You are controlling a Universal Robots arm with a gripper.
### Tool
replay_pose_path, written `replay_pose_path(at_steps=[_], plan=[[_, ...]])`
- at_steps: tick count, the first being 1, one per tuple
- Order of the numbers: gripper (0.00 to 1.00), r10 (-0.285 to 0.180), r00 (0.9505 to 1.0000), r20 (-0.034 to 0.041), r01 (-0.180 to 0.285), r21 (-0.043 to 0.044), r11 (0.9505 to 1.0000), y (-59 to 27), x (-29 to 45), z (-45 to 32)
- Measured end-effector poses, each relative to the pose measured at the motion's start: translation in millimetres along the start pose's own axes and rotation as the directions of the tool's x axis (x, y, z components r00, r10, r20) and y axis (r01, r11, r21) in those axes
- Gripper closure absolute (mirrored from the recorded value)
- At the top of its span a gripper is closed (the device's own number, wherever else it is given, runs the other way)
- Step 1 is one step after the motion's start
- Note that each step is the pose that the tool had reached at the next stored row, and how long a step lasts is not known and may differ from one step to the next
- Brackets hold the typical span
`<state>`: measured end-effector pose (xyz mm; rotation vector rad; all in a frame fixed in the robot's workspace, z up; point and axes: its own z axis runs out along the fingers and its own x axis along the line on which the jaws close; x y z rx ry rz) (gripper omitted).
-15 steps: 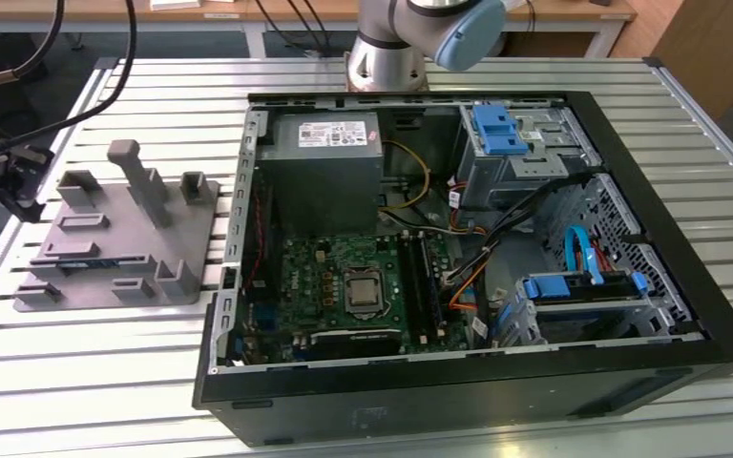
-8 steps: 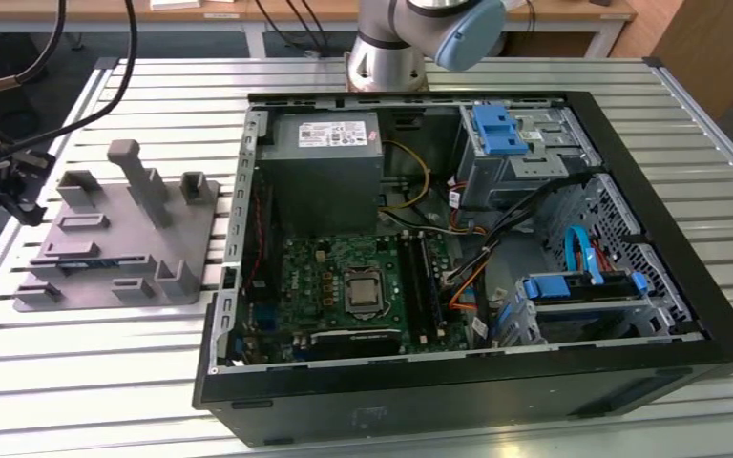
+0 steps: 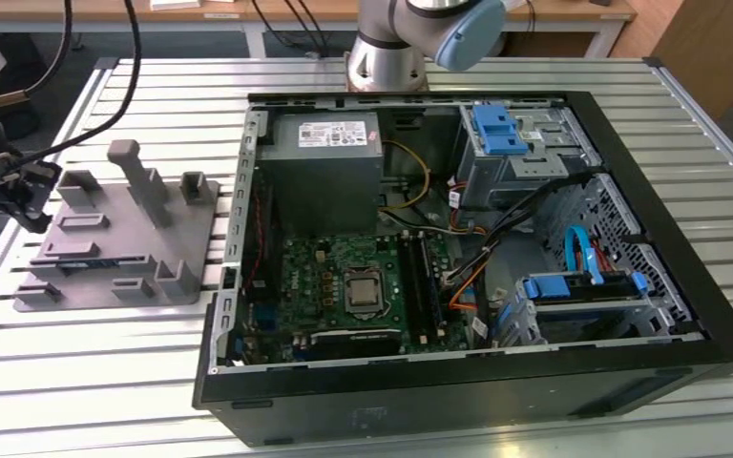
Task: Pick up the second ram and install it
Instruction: 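Reach for the second ram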
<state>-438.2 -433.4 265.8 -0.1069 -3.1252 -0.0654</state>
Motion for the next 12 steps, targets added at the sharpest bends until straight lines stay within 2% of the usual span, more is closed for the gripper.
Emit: replay_pose_path(at_steps=[4,12], plan=[[0.90,-0.001,1.0000,-0.0004,0.001,0.0005,1.0000,0.0,-2.6,3.2],[0.90,-0.005,1.0000,-0.0025,0.005,0.0030,1.0000,0.7,-17.3,10.6]])
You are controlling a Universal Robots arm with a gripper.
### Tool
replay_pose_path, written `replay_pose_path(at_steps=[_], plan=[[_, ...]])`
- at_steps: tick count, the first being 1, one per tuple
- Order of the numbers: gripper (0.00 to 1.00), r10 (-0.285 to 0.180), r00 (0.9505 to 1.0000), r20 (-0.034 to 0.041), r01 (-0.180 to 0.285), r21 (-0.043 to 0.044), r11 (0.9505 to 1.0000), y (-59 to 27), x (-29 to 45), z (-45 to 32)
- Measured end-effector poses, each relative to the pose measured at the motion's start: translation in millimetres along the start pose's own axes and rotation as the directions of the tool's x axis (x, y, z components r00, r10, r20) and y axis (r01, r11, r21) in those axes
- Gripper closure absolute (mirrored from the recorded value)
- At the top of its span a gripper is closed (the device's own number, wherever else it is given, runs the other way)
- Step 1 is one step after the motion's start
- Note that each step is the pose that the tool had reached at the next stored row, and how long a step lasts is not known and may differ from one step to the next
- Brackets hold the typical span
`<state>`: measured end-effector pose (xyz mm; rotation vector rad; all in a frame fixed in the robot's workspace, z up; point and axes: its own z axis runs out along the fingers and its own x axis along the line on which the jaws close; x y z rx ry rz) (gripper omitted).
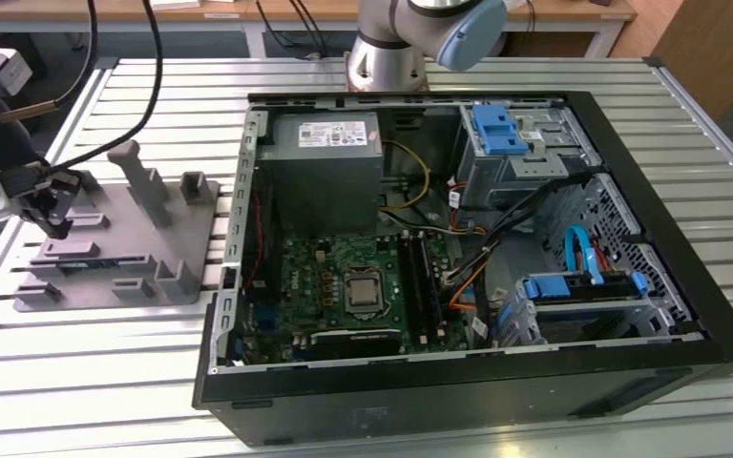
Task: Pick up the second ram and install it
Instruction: 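Reach for the second ram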
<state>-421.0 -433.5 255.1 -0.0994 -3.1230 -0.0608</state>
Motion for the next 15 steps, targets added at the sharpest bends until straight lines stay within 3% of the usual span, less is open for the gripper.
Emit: replay_pose_path(at_steps=[15], plan=[[0.90,-0.001,1.0000,-0.0027,0.001,0.0005,1.0000,-2.3,-5.0,26.8]])
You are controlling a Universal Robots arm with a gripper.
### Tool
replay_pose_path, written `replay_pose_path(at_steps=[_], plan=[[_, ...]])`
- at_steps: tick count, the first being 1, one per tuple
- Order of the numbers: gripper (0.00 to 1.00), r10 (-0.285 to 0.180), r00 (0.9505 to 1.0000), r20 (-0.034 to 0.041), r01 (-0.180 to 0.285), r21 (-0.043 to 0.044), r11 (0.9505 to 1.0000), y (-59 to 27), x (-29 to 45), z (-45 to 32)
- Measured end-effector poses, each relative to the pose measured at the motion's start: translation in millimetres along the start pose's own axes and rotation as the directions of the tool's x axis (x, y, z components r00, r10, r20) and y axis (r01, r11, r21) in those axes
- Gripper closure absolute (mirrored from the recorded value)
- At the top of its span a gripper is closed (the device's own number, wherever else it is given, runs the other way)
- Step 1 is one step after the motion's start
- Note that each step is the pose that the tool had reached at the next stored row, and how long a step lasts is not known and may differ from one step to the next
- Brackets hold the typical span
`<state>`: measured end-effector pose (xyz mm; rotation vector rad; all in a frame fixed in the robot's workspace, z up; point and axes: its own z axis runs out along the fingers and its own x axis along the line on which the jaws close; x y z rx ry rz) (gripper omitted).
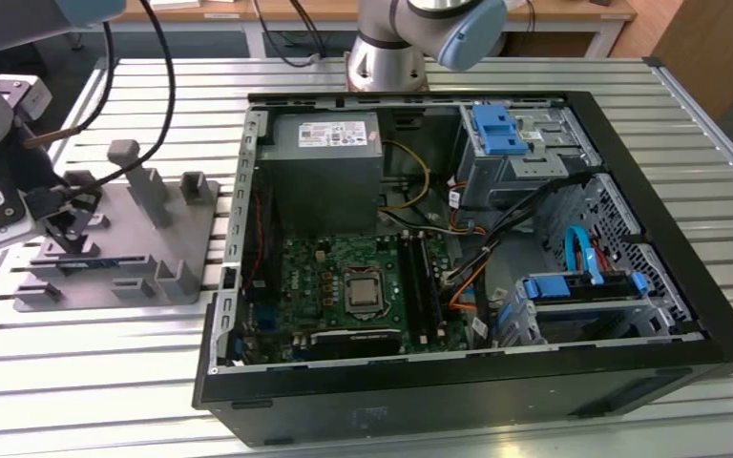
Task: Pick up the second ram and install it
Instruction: 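Reach for the second ram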
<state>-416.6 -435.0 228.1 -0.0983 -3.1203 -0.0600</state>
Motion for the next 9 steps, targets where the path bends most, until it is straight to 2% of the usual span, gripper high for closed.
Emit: replay_pose_path(at_steps=[3,9], plan=[[0.90,0.000,1.0000,-0.0004,0.000,0.0000,1.0000,-0.3,-0.2,4.4],[0.90,0.000,1.0000,-0.0004,0.000,0.0001,1.0000,-0.3,-0.2,5.3]])
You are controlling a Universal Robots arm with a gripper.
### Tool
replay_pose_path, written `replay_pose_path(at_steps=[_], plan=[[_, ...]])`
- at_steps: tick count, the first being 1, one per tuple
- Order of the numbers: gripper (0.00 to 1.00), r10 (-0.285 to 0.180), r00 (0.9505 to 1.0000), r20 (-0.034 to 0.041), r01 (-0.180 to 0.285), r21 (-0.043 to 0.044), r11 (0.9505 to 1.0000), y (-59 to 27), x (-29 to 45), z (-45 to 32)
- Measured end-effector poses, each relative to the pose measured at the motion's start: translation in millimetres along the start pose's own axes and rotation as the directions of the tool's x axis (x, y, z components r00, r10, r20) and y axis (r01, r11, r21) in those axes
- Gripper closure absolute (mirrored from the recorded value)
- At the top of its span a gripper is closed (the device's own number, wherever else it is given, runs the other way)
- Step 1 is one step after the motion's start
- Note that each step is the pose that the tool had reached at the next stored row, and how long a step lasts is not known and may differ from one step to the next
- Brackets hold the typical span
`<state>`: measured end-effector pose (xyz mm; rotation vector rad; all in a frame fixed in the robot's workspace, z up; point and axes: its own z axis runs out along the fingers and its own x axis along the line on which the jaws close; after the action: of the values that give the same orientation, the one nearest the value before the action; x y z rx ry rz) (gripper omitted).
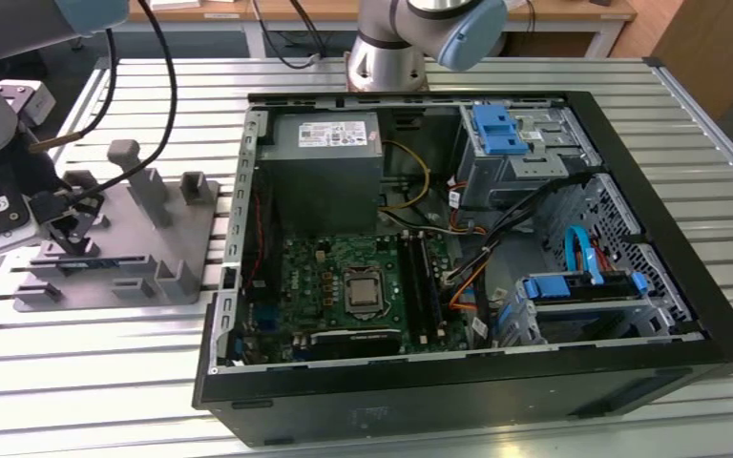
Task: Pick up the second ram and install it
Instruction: 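Pick up the second ram and move it above second insertion slot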
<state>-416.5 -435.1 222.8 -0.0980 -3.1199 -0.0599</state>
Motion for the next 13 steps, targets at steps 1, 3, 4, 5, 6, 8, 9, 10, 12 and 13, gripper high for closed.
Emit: replay_pose_path(at_steps=[1,3,4,5,6,8,9,10,12,13], plan=[[0.90,0.000,1.0000,0.0000,0.000,0.0000,1.0000,0.0,0.0,0.0],[0.90,-0.001,1.0000,0.0001,0.001,-0.0001,1.0000,0.0,0.0,0.0],[0.90,-0.001,1.0000,0.0000,0.001,0.0000,1.0000,0.0,0.0,0.0],[0.90,-0.002,1.0000,0.0000,0.002,0.0000,1.0000,0.0,0.0,0.0],[0.90,-0.002,1.0000,0.0000,0.002,0.0000,1.0000,0.0,0.0,0.0],[0.90,-0.003,1.0000,-0.0001,0.003,0.0000,1.0000,0.0,0.0,0.0],[0.90,-0.005,1.0000,-0.0002,0.005,0.0001,1.0000,0.0,0.0,0.0],[0.90,-0.009,1.0000,-0.0003,0.009,0.0002,1.0000,0.0,0.0,0.0],[0.90,-0.024,0.9997,-0.0008,0.024,0.0005,0.9997,0.0,0.0,0.1],[0.90,-0.036,0.9993,-0.0013,0.036,0.0007,0.9993,0.0,0.0,0.1]])
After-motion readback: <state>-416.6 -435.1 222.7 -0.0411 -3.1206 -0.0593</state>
